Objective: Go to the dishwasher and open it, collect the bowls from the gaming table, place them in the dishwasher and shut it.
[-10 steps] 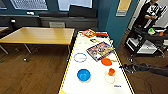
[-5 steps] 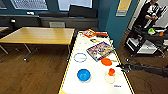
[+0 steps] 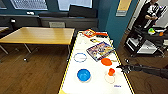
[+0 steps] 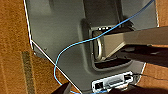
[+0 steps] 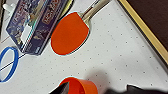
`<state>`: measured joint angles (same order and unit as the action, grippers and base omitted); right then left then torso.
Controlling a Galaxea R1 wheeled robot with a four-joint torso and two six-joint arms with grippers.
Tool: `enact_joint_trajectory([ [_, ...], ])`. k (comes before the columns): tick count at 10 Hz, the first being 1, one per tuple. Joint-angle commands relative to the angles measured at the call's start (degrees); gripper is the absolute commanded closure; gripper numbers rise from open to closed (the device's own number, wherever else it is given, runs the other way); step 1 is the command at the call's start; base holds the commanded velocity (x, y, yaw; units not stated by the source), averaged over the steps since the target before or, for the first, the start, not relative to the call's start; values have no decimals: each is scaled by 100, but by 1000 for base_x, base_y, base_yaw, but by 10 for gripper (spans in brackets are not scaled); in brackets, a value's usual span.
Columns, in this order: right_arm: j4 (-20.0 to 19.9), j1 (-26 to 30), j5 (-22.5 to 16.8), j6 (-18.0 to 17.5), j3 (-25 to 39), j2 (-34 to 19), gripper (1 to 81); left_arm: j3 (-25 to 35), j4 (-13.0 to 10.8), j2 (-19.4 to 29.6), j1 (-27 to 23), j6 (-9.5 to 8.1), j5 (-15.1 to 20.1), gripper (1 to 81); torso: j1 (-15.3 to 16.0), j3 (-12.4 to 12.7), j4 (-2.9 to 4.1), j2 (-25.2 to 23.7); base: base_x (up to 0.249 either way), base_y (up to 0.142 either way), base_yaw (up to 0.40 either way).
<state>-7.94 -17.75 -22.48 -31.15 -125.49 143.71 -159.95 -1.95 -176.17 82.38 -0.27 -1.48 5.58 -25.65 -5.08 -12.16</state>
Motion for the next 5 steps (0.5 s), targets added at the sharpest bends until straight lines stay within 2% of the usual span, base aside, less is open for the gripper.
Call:
enact_joint_trajectory([
  [1, -112, 830, -134, -14, -150, -51, 10, -10, 46, 2, -51, -26, 402, 10, 0, 0, 0, 0, 0, 0, 0],
  [5, -103, 689, -116, 3, -474, 283, 10, -10, 46, 2, -51, -70, 411, 10, 0, 0, 0, 0, 0, 0, 0],
])
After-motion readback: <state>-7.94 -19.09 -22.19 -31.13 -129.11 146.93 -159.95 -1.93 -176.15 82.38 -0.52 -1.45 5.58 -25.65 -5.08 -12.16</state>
